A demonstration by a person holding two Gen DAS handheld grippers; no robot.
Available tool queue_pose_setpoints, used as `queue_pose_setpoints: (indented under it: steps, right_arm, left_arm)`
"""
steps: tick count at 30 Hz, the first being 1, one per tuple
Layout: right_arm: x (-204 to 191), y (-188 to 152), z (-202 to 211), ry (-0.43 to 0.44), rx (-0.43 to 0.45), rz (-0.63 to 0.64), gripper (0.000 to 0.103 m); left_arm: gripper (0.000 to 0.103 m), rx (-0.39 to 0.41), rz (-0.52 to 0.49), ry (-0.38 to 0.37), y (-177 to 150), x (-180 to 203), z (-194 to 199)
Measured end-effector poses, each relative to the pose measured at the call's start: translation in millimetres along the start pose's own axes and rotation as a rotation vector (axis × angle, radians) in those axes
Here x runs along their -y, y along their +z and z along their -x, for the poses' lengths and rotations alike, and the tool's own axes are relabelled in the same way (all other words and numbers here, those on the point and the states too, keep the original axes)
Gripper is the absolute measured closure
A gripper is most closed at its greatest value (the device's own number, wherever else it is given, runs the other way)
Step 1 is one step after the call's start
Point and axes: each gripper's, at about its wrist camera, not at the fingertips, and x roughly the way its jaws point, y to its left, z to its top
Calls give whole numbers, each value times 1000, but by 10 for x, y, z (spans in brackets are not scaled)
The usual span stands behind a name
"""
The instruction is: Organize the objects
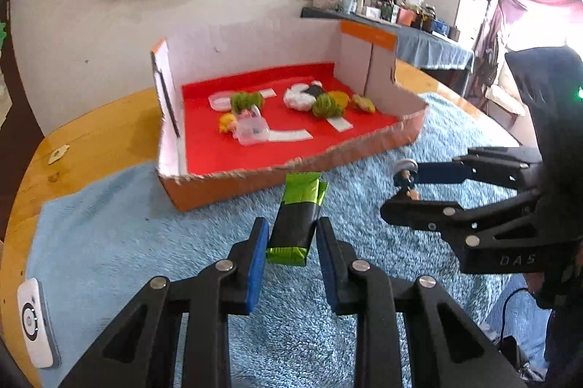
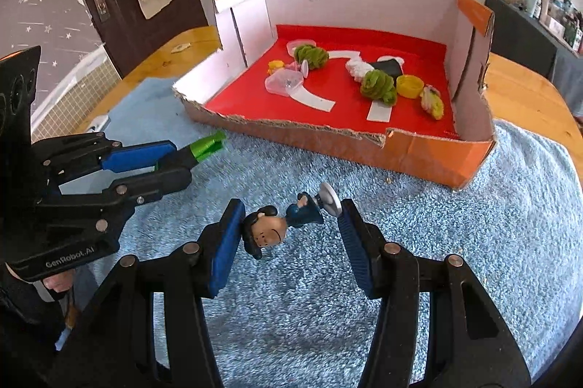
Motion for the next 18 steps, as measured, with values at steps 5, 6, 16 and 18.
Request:
queue_pose_setpoints:
  steps: [5,6,16,18]
  right_arm:
    - [-40,41,93,10,24,-1,52]
    - [-48,51,110,12,29,-1,52]
    - [-25,121,138,17,42,-18,52]
    - [-20,95,101,22,29,-16,52]
  left_arm:
    - [79,43,19,4,93,-27,139]
    - [81,50,23,2,108,-31,162]
    - [91,32,66,30,74,-175,-51]
    - [92,-9,90,31,-25,-231,-168]
